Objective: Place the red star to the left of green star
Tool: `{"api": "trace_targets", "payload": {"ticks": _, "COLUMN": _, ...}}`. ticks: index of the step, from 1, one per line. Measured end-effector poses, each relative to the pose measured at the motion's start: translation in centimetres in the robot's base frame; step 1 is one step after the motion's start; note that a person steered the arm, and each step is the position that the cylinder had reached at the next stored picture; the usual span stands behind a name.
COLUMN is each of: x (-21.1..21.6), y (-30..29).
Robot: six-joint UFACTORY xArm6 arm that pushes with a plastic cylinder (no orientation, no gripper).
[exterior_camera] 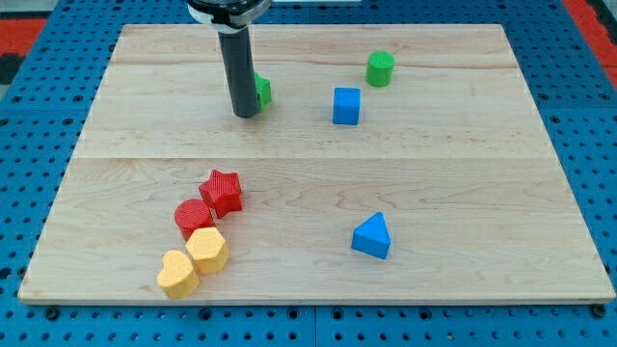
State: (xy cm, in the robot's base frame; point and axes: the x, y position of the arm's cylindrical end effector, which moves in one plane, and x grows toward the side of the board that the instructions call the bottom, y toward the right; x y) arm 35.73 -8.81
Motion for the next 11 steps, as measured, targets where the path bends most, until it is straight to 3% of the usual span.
{"api": "trace_targets", "payload": {"ticks": 1, "x": -1.3, "y": -0.2}}
{"api": "trace_targets", "payload": {"ticks": 2, "x": 7.0, "y": 4.5}}
{"api": "trace_targets", "payload": {"ticks": 3, "x": 12.5, "y": 6.4}}
{"api": "trace_targets", "payload": {"ticks": 5, "x": 17.3, "y": 2.7}}
{"api": "trace_targets", "payload": {"ticks": 6, "x": 14.5, "y": -2.6}}
{"api": "trace_targets", "payload": {"ticks": 7, "x": 11.9, "y": -3.8}}
{"api": "trace_targets", "payload": {"ticks": 9, "x": 1.0, "y": -11.5}}
{"api": "trace_targets", "payload": {"ticks": 10, "x": 1.2, "y": -11.2}}
{"api": "trace_targets", "payload": {"ticks": 11, "x": 6.1, "y": -13.2}}
